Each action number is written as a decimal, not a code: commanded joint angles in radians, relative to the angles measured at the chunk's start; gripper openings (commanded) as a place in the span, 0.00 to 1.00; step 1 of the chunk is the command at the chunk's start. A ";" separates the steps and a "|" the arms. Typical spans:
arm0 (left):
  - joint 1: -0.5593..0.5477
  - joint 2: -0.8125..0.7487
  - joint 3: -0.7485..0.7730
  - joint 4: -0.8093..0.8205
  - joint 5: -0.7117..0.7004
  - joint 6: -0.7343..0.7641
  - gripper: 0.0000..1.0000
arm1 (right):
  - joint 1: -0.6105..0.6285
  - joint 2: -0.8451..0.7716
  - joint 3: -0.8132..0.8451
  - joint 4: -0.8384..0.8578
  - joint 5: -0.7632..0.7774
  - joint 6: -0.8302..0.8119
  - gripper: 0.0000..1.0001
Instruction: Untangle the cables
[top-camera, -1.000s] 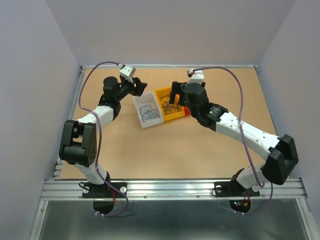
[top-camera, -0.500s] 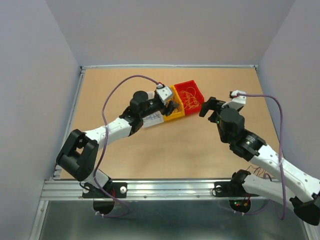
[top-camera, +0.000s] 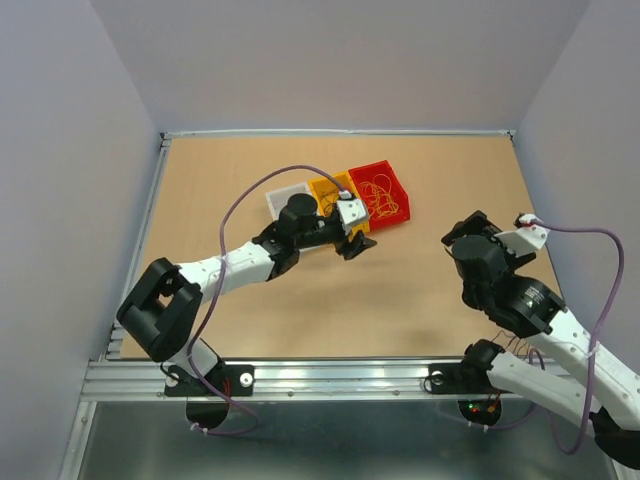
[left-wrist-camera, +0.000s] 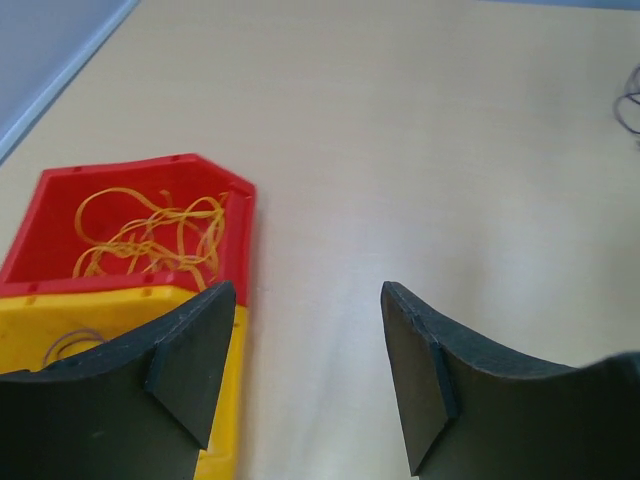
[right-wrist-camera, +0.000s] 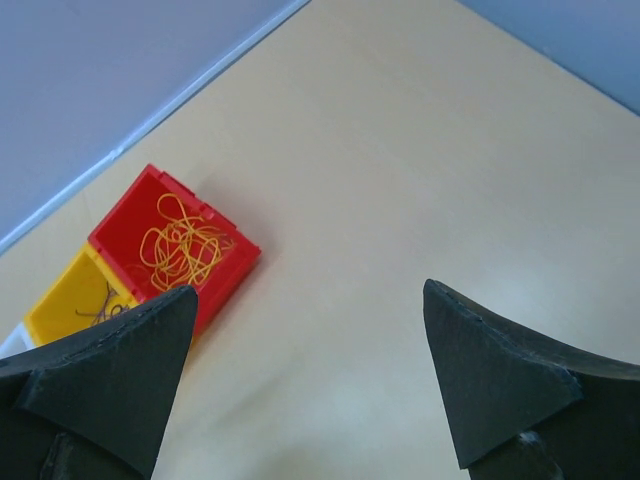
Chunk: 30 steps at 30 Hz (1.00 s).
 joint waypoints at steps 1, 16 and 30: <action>-0.126 0.051 0.053 0.024 0.050 0.015 0.72 | -0.002 0.018 0.147 -0.050 0.167 0.056 1.00; -0.453 0.824 0.995 -0.421 -0.005 -0.027 0.70 | -0.001 0.021 0.604 0.060 0.158 -0.340 1.00; -0.587 1.018 1.283 -0.427 0.226 -0.016 0.74 | -0.001 -0.022 0.673 0.096 0.008 -0.432 1.00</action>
